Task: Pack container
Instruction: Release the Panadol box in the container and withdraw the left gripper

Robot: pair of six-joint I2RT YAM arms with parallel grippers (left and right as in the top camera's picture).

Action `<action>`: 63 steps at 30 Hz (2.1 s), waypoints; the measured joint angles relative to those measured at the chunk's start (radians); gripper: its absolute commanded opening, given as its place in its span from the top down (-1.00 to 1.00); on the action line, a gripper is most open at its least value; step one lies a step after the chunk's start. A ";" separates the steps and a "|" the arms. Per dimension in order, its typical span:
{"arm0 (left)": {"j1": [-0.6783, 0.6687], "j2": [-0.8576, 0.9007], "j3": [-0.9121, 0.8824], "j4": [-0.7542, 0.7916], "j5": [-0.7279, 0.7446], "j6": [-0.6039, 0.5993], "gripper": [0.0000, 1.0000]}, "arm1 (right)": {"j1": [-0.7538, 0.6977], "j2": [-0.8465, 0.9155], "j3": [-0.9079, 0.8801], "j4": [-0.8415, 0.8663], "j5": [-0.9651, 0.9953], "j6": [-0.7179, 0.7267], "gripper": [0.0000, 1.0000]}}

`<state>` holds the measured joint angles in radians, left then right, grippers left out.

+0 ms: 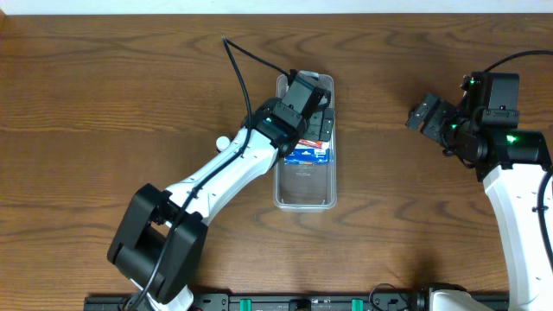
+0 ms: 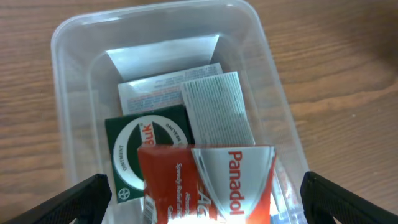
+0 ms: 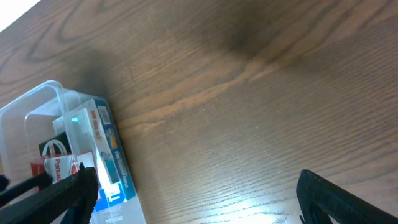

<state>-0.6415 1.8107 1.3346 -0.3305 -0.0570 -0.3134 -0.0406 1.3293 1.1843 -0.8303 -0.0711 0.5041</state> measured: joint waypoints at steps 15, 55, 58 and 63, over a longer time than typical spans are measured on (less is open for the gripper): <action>-0.017 -0.172 0.078 -0.376 0.024 0.016 0.26 | 0.000 0.000 0.000 0.000 0.000 0.000 -0.98; -0.060 0.101 0.063 -0.199 0.023 0.047 0.11 | 0.000 0.000 0.000 0.000 0.000 0.000 -0.99; -0.060 0.065 0.063 -0.270 0.023 0.049 -0.10 | 0.000 0.000 0.000 0.000 0.000 0.000 -0.98; -0.060 -0.125 0.070 -0.342 0.011 0.052 -0.44 | 0.000 0.000 0.000 0.000 0.000 0.000 -0.98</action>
<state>-0.7010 1.6855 1.4048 -0.6724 -0.0460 -0.2615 -0.0406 1.3293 1.1843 -0.8299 -0.0711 0.5041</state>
